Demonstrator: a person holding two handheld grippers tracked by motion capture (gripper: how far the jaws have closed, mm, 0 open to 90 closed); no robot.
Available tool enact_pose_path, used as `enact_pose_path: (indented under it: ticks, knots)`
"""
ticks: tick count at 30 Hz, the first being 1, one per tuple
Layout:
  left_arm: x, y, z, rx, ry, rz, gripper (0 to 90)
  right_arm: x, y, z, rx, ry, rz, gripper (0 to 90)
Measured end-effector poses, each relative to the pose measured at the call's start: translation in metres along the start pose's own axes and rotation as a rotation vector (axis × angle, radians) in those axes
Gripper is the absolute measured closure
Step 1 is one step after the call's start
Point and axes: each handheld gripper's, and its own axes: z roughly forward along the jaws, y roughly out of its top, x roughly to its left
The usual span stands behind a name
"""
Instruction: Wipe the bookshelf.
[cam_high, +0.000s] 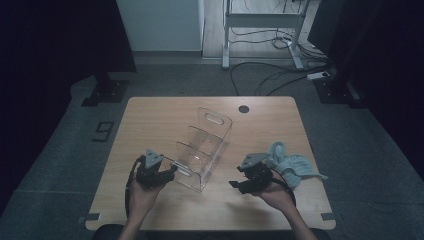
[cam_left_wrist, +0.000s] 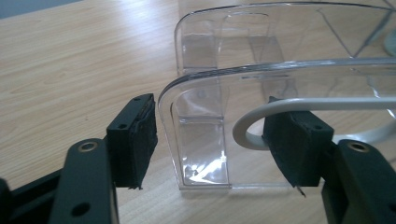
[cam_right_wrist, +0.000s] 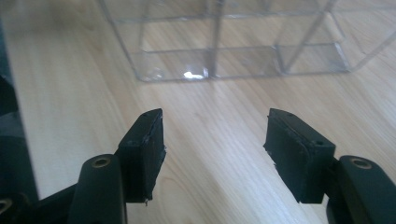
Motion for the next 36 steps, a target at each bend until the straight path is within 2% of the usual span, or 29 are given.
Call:
enact_pose_path:
  ticks: [4, 7, 11, 20, 22, 30, 36]
  knots:
    - [-0.002, 0.001, 0.004, 0.0, 0.016, 0.01, 36.1, -0.008, -0.004, -0.003, -0.004, -0.03, 0.019, 35.3]
    - [-0.002, 0.001, 0.005, -0.002, 0.02, 0.018, 41.7, -0.013, -0.006, -0.007, -0.006, -0.047, 0.033, 34.9]
    - [0.0, 0.001, 0.006, -0.005, 0.007, 0.015, 43.3, -0.022, -0.011, -0.011, -0.002, -0.084, 0.045, 33.5]
    - [0.01, 0.0, 0.006, -0.007, -0.017, 0.031, 44.1, -0.044, -0.023, -0.026, 0.013, -0.184, 0.117, 28.1]
    - [0.011, 0.001, 0.006, -0.004, -0.019, 0.031, 43.7, -0.049, -0.025, -0.031, 0.011, -0.219, 0.134, 27.0]
    - [0.008, 0.001, 0.004, 0.013, 0.026, 0.019, 42.2, -0.073, -0.042, -0.049, 0.027, -0.315, 0.213, 22.6]
    - [0.009, 0.002, 0.003, 0.019, 0.045, 0.007, 42.2, -0.09, -0.058, -0.05, 0.077, -0.371, 0.265, 15.3]
